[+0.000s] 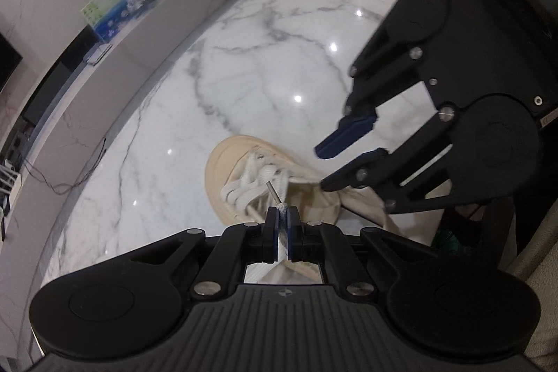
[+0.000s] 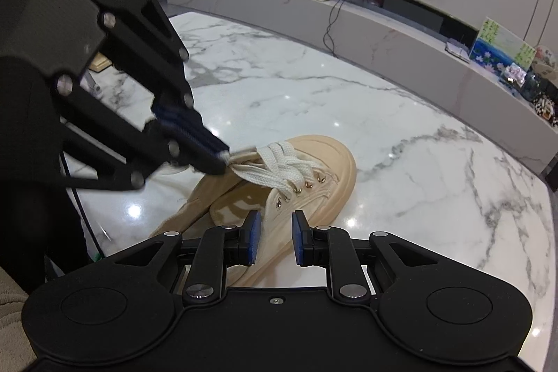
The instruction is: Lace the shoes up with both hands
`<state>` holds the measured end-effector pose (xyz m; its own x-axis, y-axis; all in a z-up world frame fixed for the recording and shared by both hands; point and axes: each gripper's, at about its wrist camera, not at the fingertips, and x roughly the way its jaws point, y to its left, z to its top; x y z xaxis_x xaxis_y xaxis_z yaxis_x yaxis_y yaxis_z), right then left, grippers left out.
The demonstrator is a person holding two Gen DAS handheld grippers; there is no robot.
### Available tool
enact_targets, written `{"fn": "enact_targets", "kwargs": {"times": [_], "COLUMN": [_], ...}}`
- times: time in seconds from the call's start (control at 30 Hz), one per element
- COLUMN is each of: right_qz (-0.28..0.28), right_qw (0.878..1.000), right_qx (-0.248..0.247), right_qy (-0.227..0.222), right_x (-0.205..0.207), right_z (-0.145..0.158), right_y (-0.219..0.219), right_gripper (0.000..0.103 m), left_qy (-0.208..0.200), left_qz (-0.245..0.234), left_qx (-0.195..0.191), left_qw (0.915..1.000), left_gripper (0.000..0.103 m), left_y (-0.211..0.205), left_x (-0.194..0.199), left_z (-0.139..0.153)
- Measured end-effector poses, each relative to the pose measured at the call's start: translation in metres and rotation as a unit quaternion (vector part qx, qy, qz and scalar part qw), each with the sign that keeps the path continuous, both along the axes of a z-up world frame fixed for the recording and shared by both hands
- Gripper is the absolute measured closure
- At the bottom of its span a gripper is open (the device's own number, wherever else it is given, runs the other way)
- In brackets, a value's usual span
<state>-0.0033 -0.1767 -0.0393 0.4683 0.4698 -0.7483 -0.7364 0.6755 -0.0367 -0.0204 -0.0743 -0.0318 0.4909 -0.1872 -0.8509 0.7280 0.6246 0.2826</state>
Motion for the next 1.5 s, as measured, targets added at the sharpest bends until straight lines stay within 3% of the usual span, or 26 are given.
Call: {"fn": "enact_targets", "kwargs": {"times": [0.3, 0.57, 1.07, 1.23, 1.5], "right_qz": [0.016, 0.006, -0.009, -0.005, -0.01], "right_qw": [1.0, 1.0, 1.0, 1.0, 1.0], "right_qx": [-0.002, -0.007, 0.001, 0.002, 0.006], "right_qy": [-0.002, 0.004, 0.014, 0.012, 0.016], "right_x": [-0.004, -0.001, 0.002, 0.001, 0.003], "right_z": [0.0, -0.003, -0.005, -0.006, -0.005], "right_y": [0.007, 0.007, 0.006, 0.005, 0.001], "right_gripper": [0.086, 0.101, 0.101, 0.101, 0.101], "left_qy": [0.012, 0.015, 0.019, 0.019, 0.02], "left_qz": [-0.008, -0.013, 0.037, 0.051, 0.058], "left_qx": [0.017, 0.03, 0.034, 0.031, 0.025], "left_qw": [0.9997, 0.9994, 0.9986, 0.998, 0.9978], "left_gripper": [0.1, 0.1, 0.097, 0.091, 0.099], "left_y": [-0.004, -0.008, -0.01, -0.01, -0.006], "left_x": [0.002, 0.0, -0.01, -0.014, -0.018], "left_z": [-0.009, -0.015, -0.021, -0.022, -0.022]}}
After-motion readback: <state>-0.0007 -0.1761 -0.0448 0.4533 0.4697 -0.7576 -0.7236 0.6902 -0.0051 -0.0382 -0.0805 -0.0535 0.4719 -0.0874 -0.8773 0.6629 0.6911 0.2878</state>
